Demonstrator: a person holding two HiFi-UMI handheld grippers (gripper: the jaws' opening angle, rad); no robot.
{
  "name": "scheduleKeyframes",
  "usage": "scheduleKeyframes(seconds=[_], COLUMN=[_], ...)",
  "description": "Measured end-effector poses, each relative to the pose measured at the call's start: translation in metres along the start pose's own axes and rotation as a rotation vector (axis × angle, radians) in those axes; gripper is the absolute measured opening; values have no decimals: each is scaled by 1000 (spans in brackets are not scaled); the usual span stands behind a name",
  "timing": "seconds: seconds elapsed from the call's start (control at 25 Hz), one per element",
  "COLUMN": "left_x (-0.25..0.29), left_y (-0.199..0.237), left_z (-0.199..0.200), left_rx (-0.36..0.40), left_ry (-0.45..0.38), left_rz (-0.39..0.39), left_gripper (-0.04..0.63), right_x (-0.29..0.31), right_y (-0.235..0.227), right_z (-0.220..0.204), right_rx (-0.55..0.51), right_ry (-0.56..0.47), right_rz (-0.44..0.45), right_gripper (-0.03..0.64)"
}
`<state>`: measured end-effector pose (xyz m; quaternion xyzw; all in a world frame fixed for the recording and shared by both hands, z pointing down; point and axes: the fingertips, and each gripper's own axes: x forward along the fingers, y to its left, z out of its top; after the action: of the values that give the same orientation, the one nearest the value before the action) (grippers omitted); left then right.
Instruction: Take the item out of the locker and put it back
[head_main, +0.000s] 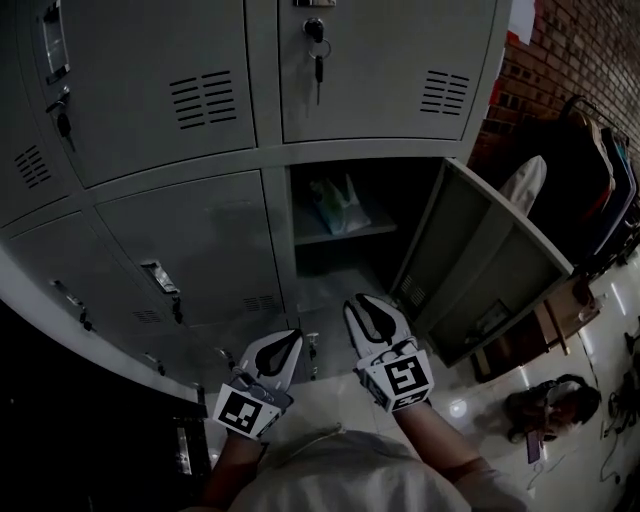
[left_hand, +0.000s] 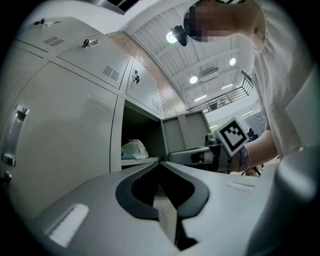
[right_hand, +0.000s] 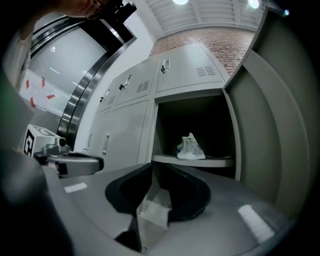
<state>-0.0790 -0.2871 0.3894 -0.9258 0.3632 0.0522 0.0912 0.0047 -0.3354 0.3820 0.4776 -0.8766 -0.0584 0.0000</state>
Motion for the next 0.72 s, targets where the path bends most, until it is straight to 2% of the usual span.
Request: scheduleKeyframes(seconds=[0.08,0.16,0.24,0.48,0.64,0.72], left_x=[5,10,14,28,33,35], left_y=[0,0,4,14,22,25], left_z=[-6,-11,-13,-15,-18,-19], left_rx=[-8,-16,-23,-24,-33,-36], left_ry=[22,38,42,37,39,40], left_rz=[-6,-9,-3,-1,11,14], left_gripper=[-31,-31,-31,-31,-31,-31], right_x=[25,50,74,122,138,144], right_y=[-13,-29,-47,-91,-100,-100], right_z=[12,25,37,55,46,37], right_rx=[-15,-37,-47,-19,-31,-57], right_ry=[-7,-13,-24,-31,30,76], right_rz=[13,13,0,-71,-81,-74], right_gripper=[167,264,305,330,328,307])
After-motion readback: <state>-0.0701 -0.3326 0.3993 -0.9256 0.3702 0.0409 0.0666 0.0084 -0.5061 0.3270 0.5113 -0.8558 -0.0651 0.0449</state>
